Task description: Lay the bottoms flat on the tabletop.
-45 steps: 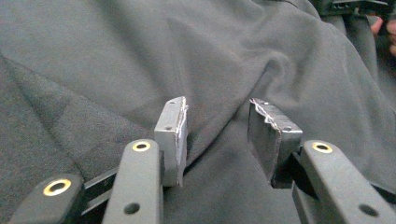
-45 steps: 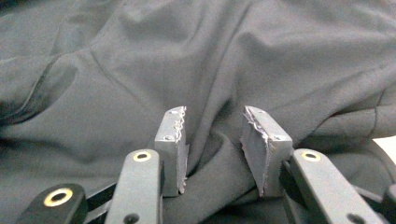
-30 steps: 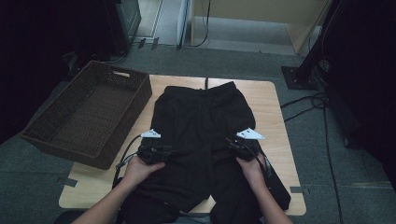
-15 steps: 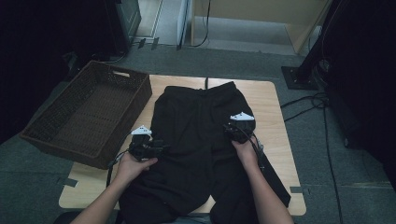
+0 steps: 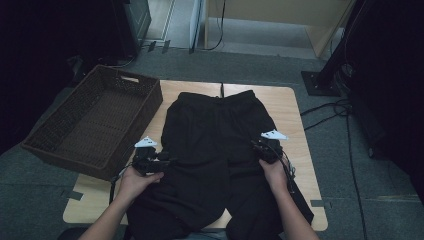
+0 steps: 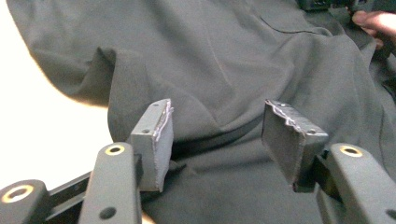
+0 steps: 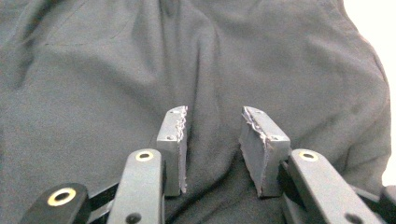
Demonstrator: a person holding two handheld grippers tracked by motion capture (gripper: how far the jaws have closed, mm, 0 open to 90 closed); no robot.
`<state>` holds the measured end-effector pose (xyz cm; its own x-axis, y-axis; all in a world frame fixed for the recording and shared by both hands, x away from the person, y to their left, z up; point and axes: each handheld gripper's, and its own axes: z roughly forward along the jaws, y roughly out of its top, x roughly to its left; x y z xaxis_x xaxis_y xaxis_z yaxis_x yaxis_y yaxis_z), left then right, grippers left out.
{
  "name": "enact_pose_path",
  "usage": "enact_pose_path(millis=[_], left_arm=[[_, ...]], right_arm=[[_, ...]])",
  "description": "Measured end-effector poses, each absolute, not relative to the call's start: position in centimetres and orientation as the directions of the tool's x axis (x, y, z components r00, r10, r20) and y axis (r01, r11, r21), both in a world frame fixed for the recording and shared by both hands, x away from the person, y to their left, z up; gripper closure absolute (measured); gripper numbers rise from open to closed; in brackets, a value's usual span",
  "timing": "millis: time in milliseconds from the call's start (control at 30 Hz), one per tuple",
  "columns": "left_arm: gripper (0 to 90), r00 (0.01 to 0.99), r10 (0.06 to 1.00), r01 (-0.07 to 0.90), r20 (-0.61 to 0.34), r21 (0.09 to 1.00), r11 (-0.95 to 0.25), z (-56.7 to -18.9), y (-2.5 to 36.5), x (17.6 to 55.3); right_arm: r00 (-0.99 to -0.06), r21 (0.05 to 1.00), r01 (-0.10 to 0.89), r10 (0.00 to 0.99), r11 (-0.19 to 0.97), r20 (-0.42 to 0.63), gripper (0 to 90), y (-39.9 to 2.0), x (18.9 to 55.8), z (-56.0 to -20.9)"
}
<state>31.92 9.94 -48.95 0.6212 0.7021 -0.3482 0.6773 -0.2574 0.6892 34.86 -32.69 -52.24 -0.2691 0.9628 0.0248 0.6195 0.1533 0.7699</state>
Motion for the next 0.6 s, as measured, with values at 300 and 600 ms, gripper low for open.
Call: enact_pose_path(millis=[300,600], left_arm=[[41.1,0.599,0.721,0.683,-0.347,0.692,-0.234,-48.6,10.9,31.3],[40.8,0.594,0.726,0.689,-0.345,0.684,-0.238,-49.1,11.1,31.3]], right_arm=[[-0.291,0.756,0.637,0.955,0.149,0.057,55.5,-32.5,34.6,-51.5],[-0.422,0.775,0.589,0.905,0.230,0.051,54.5,-27.6,36.8,-49.8]])
